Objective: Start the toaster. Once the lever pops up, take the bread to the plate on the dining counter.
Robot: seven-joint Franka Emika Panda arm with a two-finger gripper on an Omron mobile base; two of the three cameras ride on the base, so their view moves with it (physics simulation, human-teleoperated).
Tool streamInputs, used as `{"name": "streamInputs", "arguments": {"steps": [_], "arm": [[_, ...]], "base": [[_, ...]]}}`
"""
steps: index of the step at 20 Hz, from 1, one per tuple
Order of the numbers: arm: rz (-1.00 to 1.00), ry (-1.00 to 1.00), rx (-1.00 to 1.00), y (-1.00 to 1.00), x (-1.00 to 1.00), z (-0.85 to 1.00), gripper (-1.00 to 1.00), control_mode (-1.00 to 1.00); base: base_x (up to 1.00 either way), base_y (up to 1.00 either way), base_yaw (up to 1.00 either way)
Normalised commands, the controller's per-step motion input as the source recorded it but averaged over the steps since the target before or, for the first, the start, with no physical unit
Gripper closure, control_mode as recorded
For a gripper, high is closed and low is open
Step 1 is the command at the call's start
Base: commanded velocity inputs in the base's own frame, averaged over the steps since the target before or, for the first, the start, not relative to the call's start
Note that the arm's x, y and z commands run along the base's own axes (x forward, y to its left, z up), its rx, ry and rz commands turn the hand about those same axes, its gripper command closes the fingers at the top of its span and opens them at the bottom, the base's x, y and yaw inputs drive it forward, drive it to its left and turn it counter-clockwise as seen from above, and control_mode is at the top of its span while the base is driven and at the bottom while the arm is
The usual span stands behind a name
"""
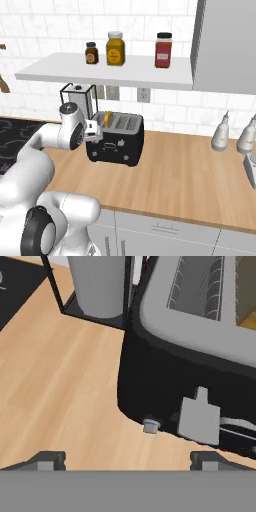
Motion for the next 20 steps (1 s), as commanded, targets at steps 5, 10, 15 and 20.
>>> {"name": "streamInputs", "arguments": {"steps": [5, 10, 15, 20], "arm": [[0.0, 0.0, 0.0, -0.04, 0.48, -0.22, -1.0, -1.0], [0.0, 0.0, 0.0, -0.02, 0.44, -0.2, -1.0, -1.0], [0.0, 0.0, 0.0, 0.0, 0.11, -0.39, -1.0, -1.0], [0.0, 0.0, 0.0, 0.0, -0.01, -0.72, -1.0, -1.0]], "base": [[0.0, 0.0, 0.0], [0.0, 0.0, 0.0], [0.0, 0.0, 0.0], [0.0, 0.0, 0.0]]}}
